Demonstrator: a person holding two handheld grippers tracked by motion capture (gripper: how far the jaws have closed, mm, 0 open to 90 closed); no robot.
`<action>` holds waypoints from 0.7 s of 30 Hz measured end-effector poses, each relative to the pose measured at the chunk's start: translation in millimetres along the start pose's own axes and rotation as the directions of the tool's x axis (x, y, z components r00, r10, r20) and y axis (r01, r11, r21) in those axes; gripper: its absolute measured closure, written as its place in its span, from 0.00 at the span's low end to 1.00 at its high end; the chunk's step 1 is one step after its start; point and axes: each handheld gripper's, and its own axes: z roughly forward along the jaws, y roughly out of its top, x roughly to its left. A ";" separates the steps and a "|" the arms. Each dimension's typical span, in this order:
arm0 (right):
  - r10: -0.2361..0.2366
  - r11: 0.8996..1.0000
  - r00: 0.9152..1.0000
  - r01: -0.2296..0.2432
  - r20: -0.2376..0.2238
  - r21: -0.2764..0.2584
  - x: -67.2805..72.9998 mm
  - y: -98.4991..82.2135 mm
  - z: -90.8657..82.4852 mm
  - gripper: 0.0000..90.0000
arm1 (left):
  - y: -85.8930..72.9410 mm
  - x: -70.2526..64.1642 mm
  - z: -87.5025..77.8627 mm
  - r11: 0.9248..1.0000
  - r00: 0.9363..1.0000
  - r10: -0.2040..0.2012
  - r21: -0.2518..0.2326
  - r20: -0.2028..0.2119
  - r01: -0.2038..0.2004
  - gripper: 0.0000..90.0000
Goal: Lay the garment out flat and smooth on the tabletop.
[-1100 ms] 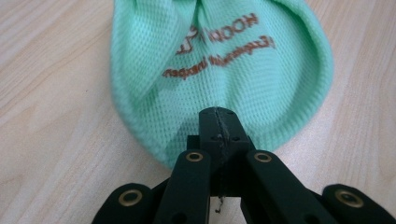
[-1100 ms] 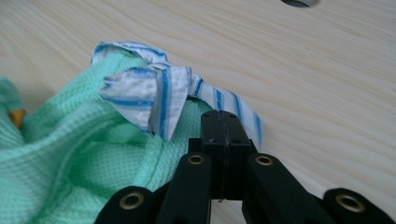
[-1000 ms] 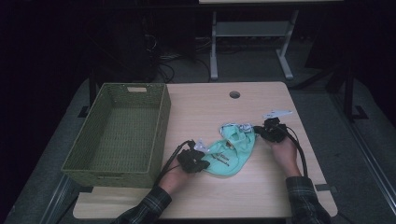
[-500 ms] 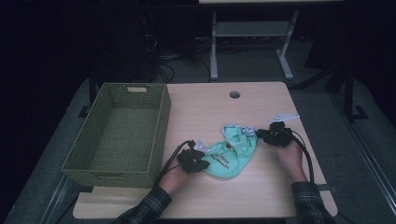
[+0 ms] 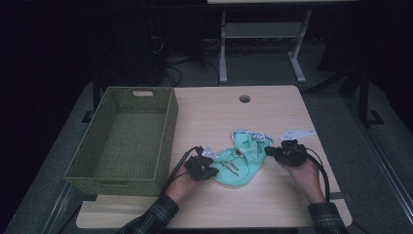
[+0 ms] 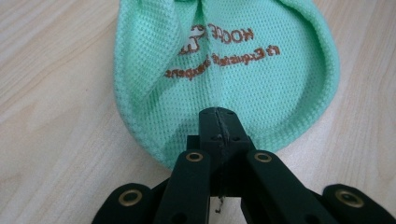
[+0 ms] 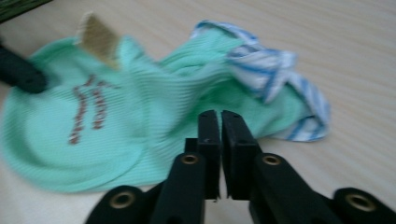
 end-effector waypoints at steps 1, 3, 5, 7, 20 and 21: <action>-0.010 1.000 1.000 0.010 -0.004 -0.007 4.9 -1.3 -0.5 1.00 | 0.3 -0.3 0.3 1.000 1.000 -0.005 -0.002 -0.001 0.005 0.99; -0.020 1.000 1.000 0.020 -0.017 -0.003 13.1 -4.9 -1.0 1.00 | 1.0 -0.9 0.8 1.000 1.000 -0.008 -0.003 0.003 0.008 0.99; -0.023 1.000 0.999 0.023 -0.038 0.003 21.3 -8.1 0.5 1.00 | 2.0 -1.4 0.5 1.000 1.000 -0.003 0.005 0.012 0.003 0.99; -0.019 1.000 0.998 0.019 -0.061 0.004 28.6 -11.2 1.9 1.00 | 3.4 -3.2 0.5 1.000 1.000 -0.011 -0.006 0.016 0.012 0.99; -0.049 0.994 0.994 0.059 -0.101 0.090 47.5 -23.9 24.1 1.00 | 14.6 0.1 -6.3 0.999 1.000 0.003 -0.032 0.012 -0.002 0.99; -0.047 0.995 0.993 0.057 -0.106 0.087 47.5 -24.0 24.7 1.00 | 15.6 0.9 -6.3 0.999 1.000 0.002 -0.036 0.015 -0.001 0.99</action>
